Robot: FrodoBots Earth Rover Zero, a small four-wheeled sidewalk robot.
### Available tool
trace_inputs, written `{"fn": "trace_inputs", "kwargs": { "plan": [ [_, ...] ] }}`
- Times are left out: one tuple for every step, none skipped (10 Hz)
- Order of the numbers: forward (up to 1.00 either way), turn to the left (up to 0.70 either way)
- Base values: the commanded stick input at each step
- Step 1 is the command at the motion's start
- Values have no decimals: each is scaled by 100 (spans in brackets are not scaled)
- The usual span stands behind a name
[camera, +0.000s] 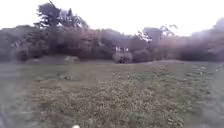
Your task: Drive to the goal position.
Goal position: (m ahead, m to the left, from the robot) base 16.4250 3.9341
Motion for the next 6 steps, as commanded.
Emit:
{"fn": "trace_inputs", "kwargs": {
  "plan": [
    [45,0],
    [45,0],
    [45,0],
    [45,0],
    [45,0],
    [45,0]
  ]
}}
